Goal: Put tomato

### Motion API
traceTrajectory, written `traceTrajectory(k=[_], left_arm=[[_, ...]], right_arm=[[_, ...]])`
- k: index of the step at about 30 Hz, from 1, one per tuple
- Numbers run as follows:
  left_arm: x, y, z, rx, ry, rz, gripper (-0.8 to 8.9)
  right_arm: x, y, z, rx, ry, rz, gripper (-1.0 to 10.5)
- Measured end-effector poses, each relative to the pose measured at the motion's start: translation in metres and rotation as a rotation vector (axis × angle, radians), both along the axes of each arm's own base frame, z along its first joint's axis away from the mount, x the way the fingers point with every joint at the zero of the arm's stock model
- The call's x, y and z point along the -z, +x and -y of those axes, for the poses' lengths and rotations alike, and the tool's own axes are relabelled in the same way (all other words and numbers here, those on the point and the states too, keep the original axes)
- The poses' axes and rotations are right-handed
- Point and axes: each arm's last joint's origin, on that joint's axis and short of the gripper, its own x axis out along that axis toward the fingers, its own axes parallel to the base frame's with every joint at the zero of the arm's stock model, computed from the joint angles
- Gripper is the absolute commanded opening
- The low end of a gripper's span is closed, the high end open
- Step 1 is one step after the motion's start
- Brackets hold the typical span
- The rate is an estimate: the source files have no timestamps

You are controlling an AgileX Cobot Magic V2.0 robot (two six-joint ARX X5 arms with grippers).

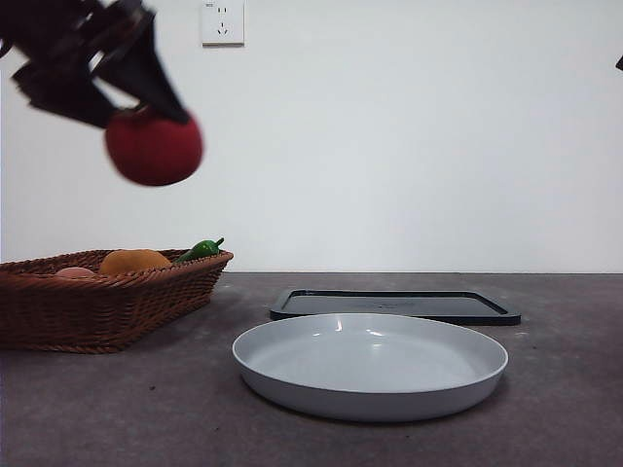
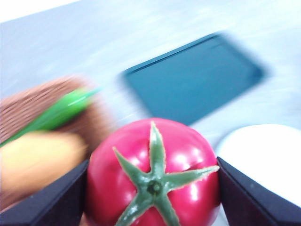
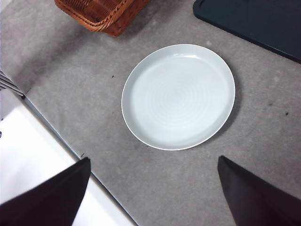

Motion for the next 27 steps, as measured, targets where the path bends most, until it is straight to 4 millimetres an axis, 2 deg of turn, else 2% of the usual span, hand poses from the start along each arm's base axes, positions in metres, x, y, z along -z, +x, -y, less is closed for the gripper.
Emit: traceTrajectory(k=[8,19,27], left_arm=[[0.005,-0.017,0.051,0.199,-0.004,-0.001,3.07],[0.060,-0.009,0.115,0.358,0.049,-0.094,3.07],[0.101,-0.003,0.142,0.379,0.106,-0.137,3.07]], right_arm=[[0.000,0.000,0.000,0.000,0.000,0.000,4.3],[0.000,0.000,0.000,0.000,0.000,0.000,4.3],[0.000,0.000,0.000,0.000,0.000,0.000,4.3]])
